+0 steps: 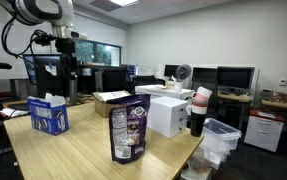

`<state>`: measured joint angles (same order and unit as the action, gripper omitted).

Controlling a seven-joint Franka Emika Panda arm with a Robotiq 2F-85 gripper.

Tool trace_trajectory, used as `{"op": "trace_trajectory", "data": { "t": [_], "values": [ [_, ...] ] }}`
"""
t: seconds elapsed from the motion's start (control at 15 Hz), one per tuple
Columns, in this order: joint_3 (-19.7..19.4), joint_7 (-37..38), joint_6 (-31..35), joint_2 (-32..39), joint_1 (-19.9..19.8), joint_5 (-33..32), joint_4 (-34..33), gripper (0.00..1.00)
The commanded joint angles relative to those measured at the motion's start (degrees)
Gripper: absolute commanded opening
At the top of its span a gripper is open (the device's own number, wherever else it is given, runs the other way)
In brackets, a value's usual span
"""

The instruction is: Remove the blue packet from the blue box and place it on the counter

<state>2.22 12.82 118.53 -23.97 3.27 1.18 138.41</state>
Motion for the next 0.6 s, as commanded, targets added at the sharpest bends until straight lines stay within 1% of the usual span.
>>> {"op": "trace_trajectory", "data": {
  "t": [0.0,0.07,0.13,0.2,0.33,0.4,0.47,0.53],
  "values": [
    [1.29,-2.44,-1.69,-3.67,1.36,3.02,3.53,0.99],
    [1.52,-2.63,-2.35,-4.06,1.92,3.71,3.96,1.00],
    [1.58,-4.33,-1.16,-5.16,3.16,5.18,5.77,1.00],
    [1.40,-5.93,-0.50,-5.20,3.43,5.49,6.42,1.00],
    [0.11,-13.37,-1.31,-5.06,5.10,7.83,7.67,1.00],
    [0.03,-14.92,-2.03,-4.70,5.06,7.40,7.31,1.00],
    [0.07,-15.84,-2.21,-4.45,4.67,6.54,7.22,1.00],
    [1.28,-12.43,-1.68,-3.73,3.90,6.21,6.40,1.00]
  ]
}}
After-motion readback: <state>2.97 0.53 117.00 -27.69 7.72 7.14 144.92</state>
